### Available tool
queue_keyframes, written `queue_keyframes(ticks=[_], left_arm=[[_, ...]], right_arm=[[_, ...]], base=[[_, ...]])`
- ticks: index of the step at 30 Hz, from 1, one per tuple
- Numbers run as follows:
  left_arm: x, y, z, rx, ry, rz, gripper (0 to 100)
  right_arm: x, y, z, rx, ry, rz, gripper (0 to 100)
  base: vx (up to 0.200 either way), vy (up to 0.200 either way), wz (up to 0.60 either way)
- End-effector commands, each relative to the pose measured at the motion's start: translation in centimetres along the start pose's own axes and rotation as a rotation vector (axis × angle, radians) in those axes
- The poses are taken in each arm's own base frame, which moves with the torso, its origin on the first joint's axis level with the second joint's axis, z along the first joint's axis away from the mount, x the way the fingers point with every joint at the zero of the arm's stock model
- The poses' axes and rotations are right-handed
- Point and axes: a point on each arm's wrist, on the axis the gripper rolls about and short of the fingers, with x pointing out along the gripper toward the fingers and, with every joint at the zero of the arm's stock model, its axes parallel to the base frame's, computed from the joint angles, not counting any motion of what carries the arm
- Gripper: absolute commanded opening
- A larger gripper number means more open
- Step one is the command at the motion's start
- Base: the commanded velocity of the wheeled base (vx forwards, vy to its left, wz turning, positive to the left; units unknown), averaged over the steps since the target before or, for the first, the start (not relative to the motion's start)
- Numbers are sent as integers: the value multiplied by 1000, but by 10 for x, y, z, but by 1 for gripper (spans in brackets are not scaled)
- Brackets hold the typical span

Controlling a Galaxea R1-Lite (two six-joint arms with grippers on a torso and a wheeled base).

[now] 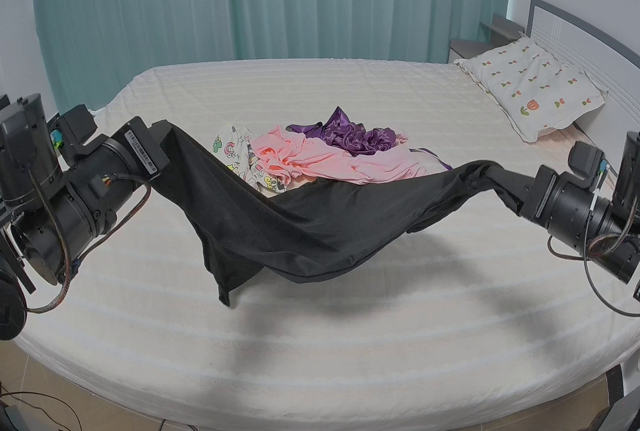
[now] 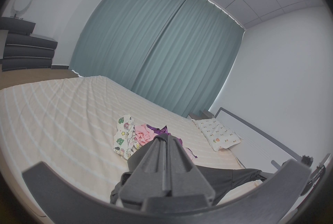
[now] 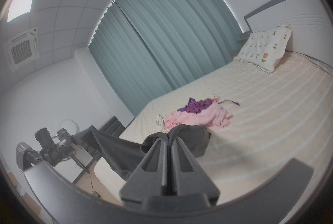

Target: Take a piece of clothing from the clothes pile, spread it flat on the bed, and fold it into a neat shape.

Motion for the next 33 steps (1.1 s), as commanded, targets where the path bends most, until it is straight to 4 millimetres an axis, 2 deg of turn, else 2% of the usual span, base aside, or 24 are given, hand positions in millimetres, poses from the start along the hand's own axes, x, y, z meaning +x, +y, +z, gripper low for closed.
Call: queue_keyframes(ticks=[1,4,8,13,17,25,33], left_arm=[[-9,-4,14,-11,-46,-22,0],[-9,-2,9,-3,-31,-11,0],[-14,12,-15,23,52,23,0],[-21,16,-42,28,159,25,0],[-19,14,-54,6,202,23,0],[-25,11,-78,-12,298,6,0],[-30,9,-89,-72,343,8,0]], right_arm=[[-2,12,14,9,-53,46,0],[-5,12,5,19,-19,54,0],[-11,5,-19,69,77,41,0],[-9,-6,-40,198,175,14,0],[-9,-8,-43,268,192,5,0],[-17,-9,-58,264,259,9,0],[-24,-16,-67,254,303,3,0]], base=[[0,0,0],[0,0,0],[0,0,0],[0,0,0],[0,0,0],[0,0,0],[-200,0,0]])
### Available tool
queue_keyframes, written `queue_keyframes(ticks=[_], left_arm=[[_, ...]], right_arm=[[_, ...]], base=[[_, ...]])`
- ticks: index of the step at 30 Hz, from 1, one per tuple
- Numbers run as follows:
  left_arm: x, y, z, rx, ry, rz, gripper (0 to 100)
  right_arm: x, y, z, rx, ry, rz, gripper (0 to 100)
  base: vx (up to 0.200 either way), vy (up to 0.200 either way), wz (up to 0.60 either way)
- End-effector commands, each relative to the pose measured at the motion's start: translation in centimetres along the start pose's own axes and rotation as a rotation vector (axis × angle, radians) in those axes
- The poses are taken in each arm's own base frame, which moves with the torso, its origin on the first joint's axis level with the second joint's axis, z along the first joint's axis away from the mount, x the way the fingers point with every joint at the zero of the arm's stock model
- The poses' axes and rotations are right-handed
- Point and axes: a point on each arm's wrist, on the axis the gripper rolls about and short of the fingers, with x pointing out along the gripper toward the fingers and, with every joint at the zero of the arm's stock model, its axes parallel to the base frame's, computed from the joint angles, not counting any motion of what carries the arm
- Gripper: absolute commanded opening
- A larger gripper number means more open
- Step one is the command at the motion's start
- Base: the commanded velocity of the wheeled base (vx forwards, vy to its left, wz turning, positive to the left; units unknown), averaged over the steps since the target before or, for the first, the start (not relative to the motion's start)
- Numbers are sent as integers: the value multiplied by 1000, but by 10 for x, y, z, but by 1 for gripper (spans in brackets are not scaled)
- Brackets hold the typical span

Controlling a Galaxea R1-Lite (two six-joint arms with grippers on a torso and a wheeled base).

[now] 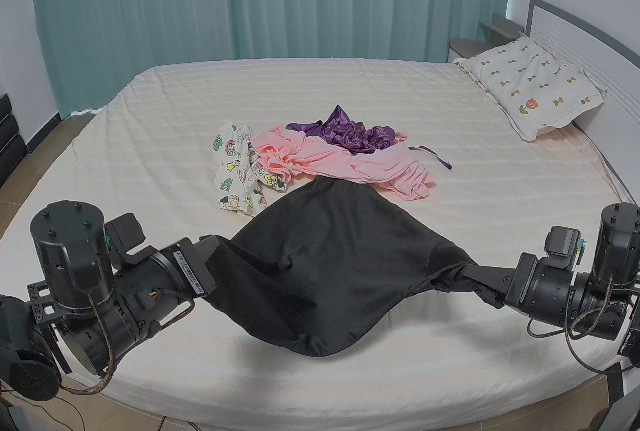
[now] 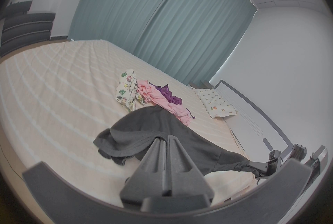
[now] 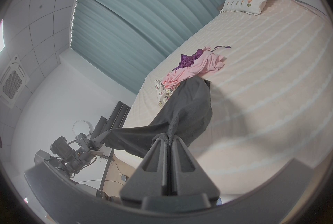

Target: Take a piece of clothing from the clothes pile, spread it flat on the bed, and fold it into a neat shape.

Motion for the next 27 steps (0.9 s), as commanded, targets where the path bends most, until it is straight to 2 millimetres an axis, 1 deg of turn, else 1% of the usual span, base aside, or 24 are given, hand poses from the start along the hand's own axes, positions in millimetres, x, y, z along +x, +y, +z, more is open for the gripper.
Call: queue_keyframes(ticks=[1,6,9,16,27], left_arm=[[0,2,-9,7,34,7,0],[-6,8,-19,19,69,14,0],[-7,9,-19,14,70,18,0],[-9,9,-19,-32,70,14,0],[-12,6,-19,-29,69,-8,0]], right_arm=[[-3,-2,-2,-1,1,-2,0],[-10,-4,1,13,-23,-7,0],[-14,-9,-4,13,-10,-17,0],[-14,-9,-4,6,-8,-20,0],[-16,-12,-7,7,-6,-28,0]], base=[[-200,0,0],[0,0,0],[0,0,0],[0,0,0],[0,-200,0]])
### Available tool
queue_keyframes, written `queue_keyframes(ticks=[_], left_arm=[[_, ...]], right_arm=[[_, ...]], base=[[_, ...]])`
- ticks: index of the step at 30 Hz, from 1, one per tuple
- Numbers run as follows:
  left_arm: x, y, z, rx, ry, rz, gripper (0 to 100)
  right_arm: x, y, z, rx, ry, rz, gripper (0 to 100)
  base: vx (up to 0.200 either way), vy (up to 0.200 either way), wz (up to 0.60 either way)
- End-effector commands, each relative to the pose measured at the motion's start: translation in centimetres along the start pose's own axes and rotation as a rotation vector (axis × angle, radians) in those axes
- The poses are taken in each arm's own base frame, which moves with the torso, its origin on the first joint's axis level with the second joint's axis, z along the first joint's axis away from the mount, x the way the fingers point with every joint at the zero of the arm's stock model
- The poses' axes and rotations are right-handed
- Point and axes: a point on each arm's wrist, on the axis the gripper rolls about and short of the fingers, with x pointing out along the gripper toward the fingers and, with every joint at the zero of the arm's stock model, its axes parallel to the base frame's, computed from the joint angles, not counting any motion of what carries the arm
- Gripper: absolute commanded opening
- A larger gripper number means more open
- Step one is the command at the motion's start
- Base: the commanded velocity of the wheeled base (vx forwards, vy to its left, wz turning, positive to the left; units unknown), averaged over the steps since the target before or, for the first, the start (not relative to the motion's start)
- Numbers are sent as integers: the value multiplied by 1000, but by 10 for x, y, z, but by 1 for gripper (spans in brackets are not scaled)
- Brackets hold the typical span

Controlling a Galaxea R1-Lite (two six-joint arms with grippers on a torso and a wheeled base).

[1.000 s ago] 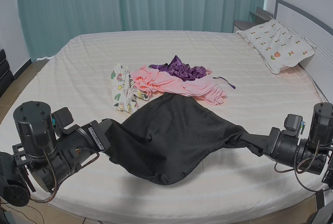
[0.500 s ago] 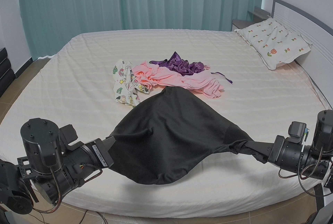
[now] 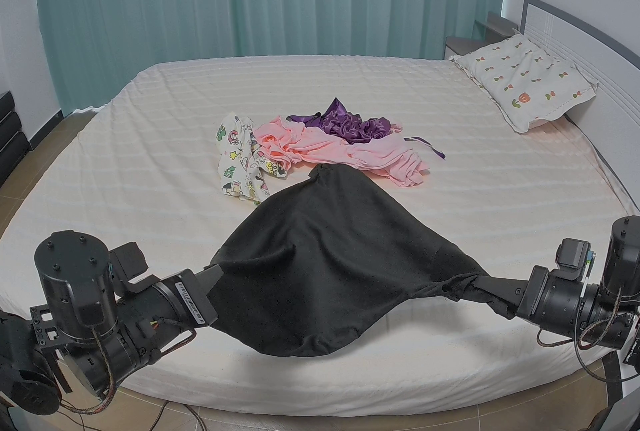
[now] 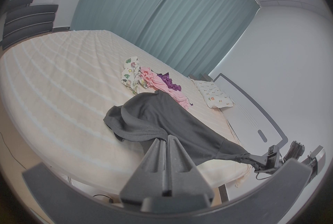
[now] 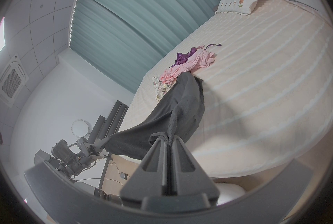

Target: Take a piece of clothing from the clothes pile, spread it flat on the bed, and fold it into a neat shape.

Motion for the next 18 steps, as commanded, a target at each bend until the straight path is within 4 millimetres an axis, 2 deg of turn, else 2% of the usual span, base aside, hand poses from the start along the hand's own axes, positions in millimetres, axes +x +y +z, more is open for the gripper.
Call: queue_keyframes(ticks=[1,10,18], left_arm=[[-2,-1,1,-2,-8,-9,0],[-9,-6,11,-25,-74,-65,0],[-10,-6,11,-30,-77,-67,0]], right_arm=[[-2,0,0,0,-6,0,0],[-28,8,16,-4,-126,70,0],[-33,7,16,-61,-146,64,0]], base=[[0,-200,0],[0,-200,0],[0,-200,0]])
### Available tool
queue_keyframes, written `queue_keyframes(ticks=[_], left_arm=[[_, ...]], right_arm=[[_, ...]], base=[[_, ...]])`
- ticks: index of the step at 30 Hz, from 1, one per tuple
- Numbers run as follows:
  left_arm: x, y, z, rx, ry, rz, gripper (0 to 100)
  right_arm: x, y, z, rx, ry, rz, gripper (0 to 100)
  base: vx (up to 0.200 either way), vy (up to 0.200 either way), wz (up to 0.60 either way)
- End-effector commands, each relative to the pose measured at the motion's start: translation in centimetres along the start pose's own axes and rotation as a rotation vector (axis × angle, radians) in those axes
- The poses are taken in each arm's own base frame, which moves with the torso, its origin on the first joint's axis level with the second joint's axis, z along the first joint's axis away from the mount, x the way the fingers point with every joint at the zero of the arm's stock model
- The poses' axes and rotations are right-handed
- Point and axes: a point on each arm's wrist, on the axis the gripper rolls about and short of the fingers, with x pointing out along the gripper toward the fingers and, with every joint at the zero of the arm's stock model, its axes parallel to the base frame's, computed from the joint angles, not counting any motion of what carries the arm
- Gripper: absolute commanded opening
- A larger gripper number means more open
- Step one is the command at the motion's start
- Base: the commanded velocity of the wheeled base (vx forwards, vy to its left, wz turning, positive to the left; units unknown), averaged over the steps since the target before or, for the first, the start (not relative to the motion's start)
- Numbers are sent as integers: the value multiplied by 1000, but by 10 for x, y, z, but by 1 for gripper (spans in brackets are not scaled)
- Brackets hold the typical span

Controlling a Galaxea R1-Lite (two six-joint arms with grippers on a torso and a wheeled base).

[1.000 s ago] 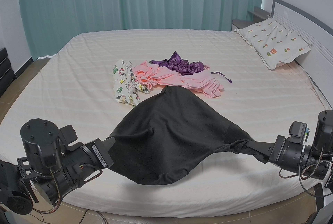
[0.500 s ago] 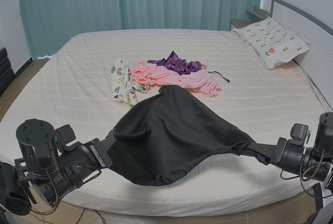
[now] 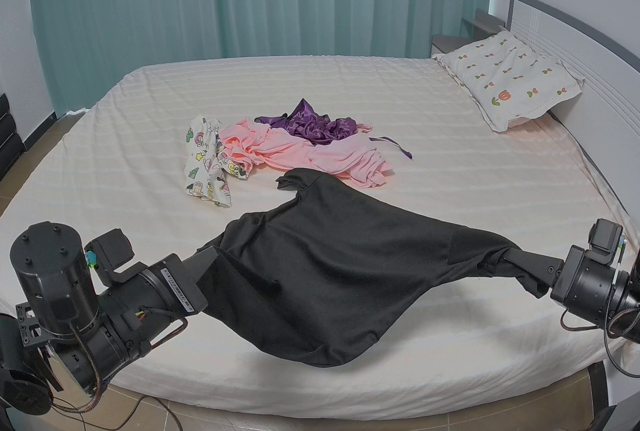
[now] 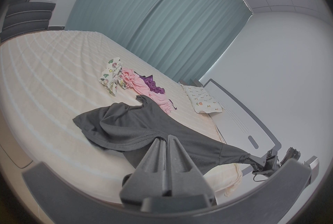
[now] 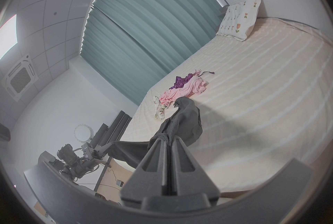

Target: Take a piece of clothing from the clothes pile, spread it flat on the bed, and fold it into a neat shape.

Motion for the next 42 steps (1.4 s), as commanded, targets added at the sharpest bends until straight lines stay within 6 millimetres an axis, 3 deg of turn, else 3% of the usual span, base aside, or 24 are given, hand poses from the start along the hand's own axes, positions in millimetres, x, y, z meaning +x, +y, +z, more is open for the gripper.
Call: queue_keyframes(ticks=[1,37,42], left_arm=[[-1,0,1,-3,-5,-1,0],[-1,0,1,-3,-5,-3,0],[-3,1,0,-6,-4,-2,0]], right_arm=[[-5,1,1,-8,-12,12,0],[-8,-4,9,-15,-61,-18,0],[-7,-3,8,-16,-54,-15,0]], base=[[0,-200,0],[0,-200,0],[0,0,0]])
